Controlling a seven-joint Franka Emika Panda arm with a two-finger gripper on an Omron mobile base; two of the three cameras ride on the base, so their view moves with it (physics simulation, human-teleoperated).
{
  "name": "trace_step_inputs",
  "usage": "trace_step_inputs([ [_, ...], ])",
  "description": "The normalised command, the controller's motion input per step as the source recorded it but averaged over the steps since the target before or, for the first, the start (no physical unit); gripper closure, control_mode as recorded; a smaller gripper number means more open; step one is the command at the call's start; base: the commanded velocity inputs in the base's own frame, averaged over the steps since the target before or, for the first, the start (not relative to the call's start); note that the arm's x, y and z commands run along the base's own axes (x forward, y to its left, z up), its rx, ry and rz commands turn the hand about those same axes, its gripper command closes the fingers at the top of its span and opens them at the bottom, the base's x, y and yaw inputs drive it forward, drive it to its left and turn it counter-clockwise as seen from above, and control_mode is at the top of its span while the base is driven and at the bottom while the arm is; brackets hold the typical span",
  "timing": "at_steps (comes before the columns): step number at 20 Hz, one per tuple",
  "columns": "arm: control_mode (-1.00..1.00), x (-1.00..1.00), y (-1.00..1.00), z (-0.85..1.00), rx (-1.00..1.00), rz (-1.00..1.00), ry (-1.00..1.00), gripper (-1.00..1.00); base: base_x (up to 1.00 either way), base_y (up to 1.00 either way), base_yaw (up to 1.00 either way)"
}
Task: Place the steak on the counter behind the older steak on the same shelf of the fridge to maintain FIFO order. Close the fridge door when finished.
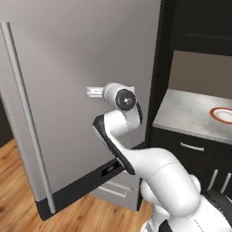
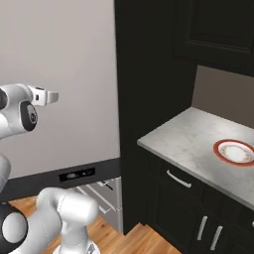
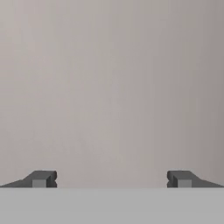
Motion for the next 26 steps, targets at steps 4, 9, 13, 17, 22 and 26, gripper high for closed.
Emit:
trace_step_inputs([
  [4,-1.00,0.86,0.24,0.00,0.00,-0.20,0.05,-1.00,0.00,0.00,0.00],
  [9,-1.00,0.86,0.03,0.00,0.00,-0.21,0.00,-1.00,0.00,0.00,0.00],
  [13,-1.00,0.80,0.00,0.00,0.00,-0.22,0.00,-1.00,0.00,0.00,0.00],
  [17,-1.00,0.75,0.00,0.00,0.00,-0.21,0.01,-1.00,0.00,0.00,0.00],
  [22,-1.00,0.75,0.00,0.00,0.00,-0.21,0.00,-1.00,0.00,0.00,0.00],
  [26,-1.00,0.69,0.00,0.00,0.00,-0.22,0.00,-1.00,0.00,0.00,0.00],
])
